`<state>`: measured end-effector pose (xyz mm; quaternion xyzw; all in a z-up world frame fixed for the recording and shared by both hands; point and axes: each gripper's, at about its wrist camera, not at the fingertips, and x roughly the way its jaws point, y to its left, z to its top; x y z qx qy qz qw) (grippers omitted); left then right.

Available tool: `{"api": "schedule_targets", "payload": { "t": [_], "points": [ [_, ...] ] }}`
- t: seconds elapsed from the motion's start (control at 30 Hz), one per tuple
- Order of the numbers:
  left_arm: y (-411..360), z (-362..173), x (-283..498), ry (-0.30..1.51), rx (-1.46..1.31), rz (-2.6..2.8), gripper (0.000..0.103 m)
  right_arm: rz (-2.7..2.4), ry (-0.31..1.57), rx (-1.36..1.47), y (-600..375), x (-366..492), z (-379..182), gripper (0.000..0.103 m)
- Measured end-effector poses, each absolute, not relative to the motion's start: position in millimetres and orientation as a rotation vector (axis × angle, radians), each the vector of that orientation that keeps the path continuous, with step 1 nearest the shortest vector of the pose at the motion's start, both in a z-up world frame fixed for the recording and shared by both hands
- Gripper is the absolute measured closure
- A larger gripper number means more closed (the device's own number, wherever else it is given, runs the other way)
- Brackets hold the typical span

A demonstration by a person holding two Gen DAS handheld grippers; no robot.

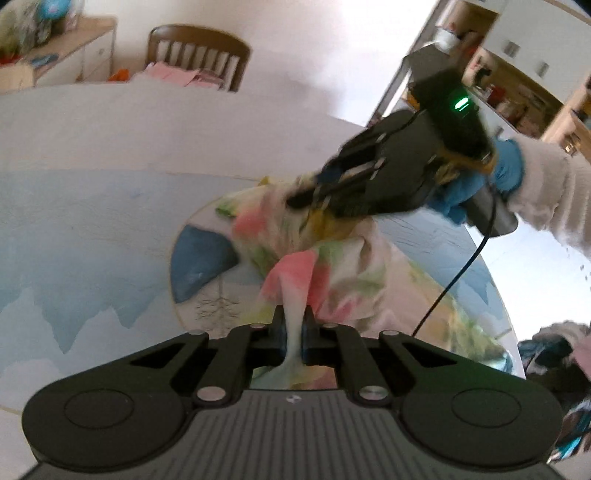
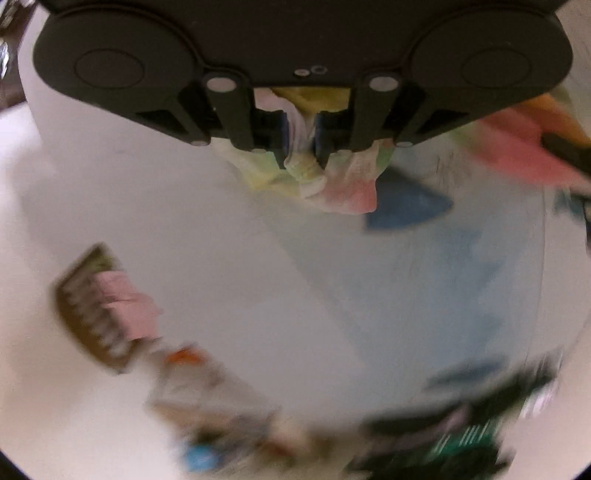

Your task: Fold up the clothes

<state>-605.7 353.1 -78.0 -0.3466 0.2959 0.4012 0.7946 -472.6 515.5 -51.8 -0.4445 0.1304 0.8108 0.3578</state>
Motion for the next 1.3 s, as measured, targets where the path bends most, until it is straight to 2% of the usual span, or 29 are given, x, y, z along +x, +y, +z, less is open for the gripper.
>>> {"api": "schedule_targets", "payload": {
  "t": [0.2,0.5,0.63,0.77,0.87,0.93,1.0,1.07,1.3],
  "points": [
    [327.5,-65.4,-577.8,0.653,-0.678,0.696,0.097,1.9,0.554,-0.851,465.6,-377.1,-21.5,0.0],
    [311.4,-127.9,-539.3,0.898,-0.739,0.433,0.097,1.619,0.837,-0.912,402.0,-318.6,-103.3,0.0],
    [303.9,-154.3,-533.7,0.987,-0.764,0.395,0.096,1.611,0.82,-0.945,391.0,-319.0,-117.5,0.0],
    [305.9,-152.5,-538.9,0.985,-0.755,0.372,0.095,1.655,0.751,-0.991,384.5,-321.7,-89.7,0.0],
    [308.3,-137.5,-549.3,0.967,-0.742,0.349,0.084,1.76,0.725,-0.967,386.4,-331.3,-60.8,0.0],
    [308.8,-127.2,-562.6,0.951,-0.749,0.353,0.066,1.841,0.722,-0.947,389.1,-340.3,-45.8,0.0],
    [311.0,-116.9,-577.3,0.923,-0.773,0.368,0.052,1.926,0.715,-0.954,395.0,-356.5,-40.3,0.0],
    [312.1,-108.3,-589.8,0.904,-0.781,0.409,0.045,1.989,0.743,-0.975,405.4,-375.3,-44.4,0.0],
    [315.1,-90.6,-621.5,0.835,-0.778,0.556,0.045,2.079,0.898,-1.081,445.2,-442.5,-89.6,0.0]
  ]
}}
